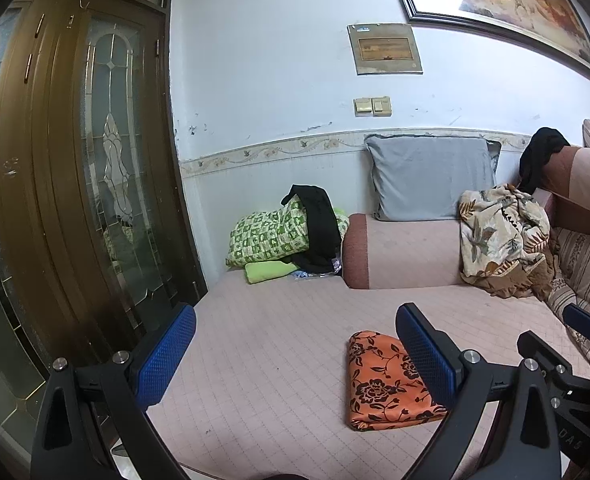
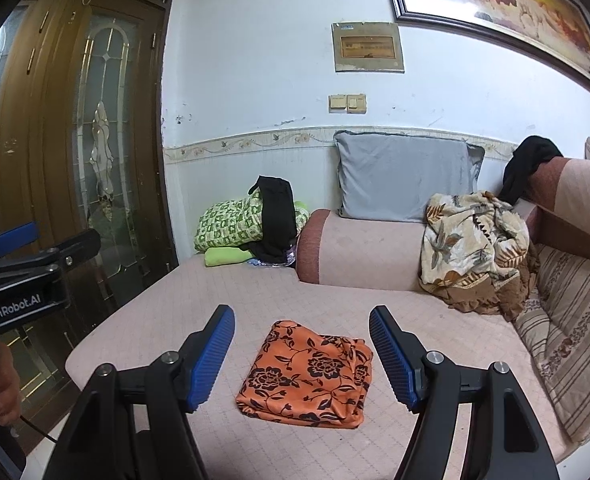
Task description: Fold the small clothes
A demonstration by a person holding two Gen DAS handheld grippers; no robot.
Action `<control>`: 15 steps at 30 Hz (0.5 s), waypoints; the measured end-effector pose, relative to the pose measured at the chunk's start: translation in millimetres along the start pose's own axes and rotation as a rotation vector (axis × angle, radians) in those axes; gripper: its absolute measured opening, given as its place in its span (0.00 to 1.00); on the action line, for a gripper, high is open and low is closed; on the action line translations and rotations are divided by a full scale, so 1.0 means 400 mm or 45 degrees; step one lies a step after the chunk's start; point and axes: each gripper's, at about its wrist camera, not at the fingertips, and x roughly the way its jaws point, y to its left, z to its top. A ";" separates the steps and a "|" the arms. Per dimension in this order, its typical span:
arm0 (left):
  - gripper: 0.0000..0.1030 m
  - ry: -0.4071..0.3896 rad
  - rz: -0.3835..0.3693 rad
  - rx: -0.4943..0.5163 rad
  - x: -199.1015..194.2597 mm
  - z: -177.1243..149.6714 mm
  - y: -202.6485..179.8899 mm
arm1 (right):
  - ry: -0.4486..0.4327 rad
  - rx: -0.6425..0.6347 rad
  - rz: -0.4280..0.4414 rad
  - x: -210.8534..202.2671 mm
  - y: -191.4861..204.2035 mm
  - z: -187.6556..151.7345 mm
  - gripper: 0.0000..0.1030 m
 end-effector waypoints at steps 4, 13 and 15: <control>0.97 0.007 0.007 0.007 0.009 0.006 -0.008 | -0.002 -0.002 0.000 0.013 -0.006 0.006 0.71; 0.97 0.022 -0.016 0.030 0.034 0.023 -0.042 | 0.024 0.016 0.020 0.052 -0.023 0.004 0.71; 0.97 0.024 -0.025 0.041 0.042 0.025 -0.050 | 0.033 0.019 0.014 0.064 -0.027 0.000 0.71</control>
